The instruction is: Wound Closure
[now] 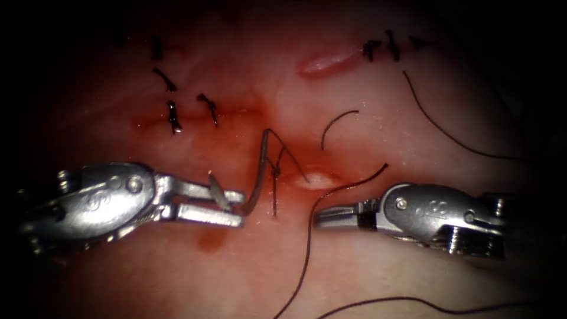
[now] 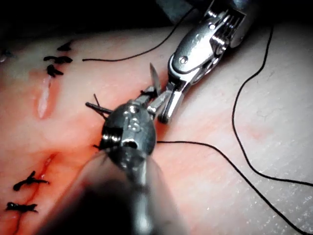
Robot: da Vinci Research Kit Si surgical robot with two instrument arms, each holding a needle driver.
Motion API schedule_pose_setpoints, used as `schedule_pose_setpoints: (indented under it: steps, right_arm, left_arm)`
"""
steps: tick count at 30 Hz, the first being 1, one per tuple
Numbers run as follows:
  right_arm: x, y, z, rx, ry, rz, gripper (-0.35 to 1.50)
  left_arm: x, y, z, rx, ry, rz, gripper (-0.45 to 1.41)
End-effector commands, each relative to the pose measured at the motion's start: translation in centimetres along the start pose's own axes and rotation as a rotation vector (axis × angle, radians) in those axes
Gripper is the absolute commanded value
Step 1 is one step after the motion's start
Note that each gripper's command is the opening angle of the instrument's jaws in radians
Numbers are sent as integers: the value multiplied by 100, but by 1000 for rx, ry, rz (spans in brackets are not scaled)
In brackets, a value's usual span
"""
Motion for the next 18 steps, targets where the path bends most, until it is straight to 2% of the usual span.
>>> schedule_pose_setpoints:
  steps: [1, 5, 8, 10, 11, 14, 15, 18]
  right_arm:
    - [-4, 5, 20, -5, -16, -7, -35]
    - [-19, 8, 44, 2, -64, -24, -35]
    - [-34, 10, 63, 23, -117, -41, -35]
    - [-45, 11, 76, 46, -182, -58, -35]
    - [-49, 11, 80, 65, -225, -79, -35]
    - [-58, 9, 86, 160, -423, -150, -35]
    - [-59, 7, 84, 213, -518, -176, -35]
    - [-58, -6, 73, 368, -726, -193, -35]
  left_arm:
    - [-3, -7, 5, 33, -8, 24, -45]
    - [-9, -12, 5, 104, -25, 56, -45]
    - [-13, -14, 5, 107, -16, 60, -45]
    - [-14, -15, 6, 110, -19, 64, -45]
    - [-15, -14, 6, 112, -21, 64, -45]
    - [-18, -12, 7, 108, -18, 67, -45]
    - [-19, -11, 8, 108, -19, 68, -45]
    - [-23, -9, 10, 109, -20, 71, -45]
